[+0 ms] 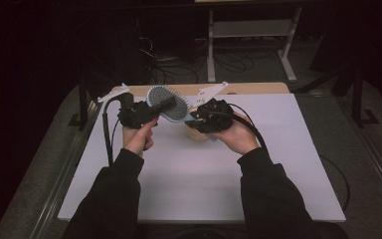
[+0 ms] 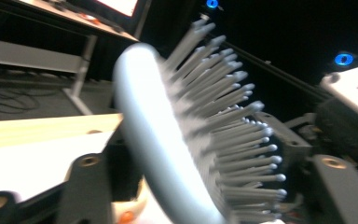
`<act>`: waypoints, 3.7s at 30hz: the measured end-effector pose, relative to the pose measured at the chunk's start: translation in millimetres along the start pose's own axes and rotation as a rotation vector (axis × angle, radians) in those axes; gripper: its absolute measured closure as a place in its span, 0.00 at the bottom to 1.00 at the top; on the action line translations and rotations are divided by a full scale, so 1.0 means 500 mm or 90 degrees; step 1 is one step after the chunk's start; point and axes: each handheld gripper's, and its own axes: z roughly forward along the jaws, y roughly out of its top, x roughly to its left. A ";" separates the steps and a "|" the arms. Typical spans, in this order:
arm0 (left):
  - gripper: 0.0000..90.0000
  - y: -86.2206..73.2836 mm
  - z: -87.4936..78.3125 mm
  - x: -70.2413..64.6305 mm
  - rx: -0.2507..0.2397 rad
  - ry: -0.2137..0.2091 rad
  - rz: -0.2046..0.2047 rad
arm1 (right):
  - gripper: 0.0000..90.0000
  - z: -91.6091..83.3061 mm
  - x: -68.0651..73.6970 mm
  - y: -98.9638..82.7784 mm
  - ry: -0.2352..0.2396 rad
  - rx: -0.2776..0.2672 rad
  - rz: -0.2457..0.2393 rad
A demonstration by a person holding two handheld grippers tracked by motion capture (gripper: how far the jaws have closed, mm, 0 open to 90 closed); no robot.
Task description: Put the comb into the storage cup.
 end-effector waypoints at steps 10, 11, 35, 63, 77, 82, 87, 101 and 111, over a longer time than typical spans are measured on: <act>0.60 0.028 0.027 -0.046 0.025 0.023 0.074 | 0.76 0.006 -0.015 -0.008 0.018 -0.012 0.044; 0.60 0.030 0.029 -0.048 0.029 0.022 0.082 | 0.76 0.005 -0.017 -0.009 0.021 -0.015 0.048; 0.62 0.080 0.064 -0.089 0.084 0.020 0.186 | 0.01 -0.005 -0.067 -0.057 0.017 0.005 0.200; 0.61 0.182 0.095 -0.099 0.089 0.032 0.231 | 0.00 -0.120 -0.100 -0.231 -0.037 -0.075 0.294; 0.61 0.191 0.103 -0.055 0.072 0.058 0.215 | 0.00 -0.144 -0.079 -0.303 -0.053 -0.118 0.298; 0.61 0.193 0.106 -0.046 0.063 0.067 0.215 | 0.00 -0.159 -0.069 -0.327 -0.060 -0.140 0.303; 0.61 0.191 0.114 -0.033 0.063 0.078 0.212 | 0.00 -0.175 -0.060 -0.358 -0.066 -0.160 0.310; 0.61 0.171 0.135 0.000 0.061 0.088 0.203 | 0.00 -0.213 -0.037 -0.429 -0.087 -0.189 0.323; 0.61 0.154 0.141 0.029 0.060 0.096 0.180 | 0.00 -0.227 -0.019 -0.468 -0.108 -0.187 0.317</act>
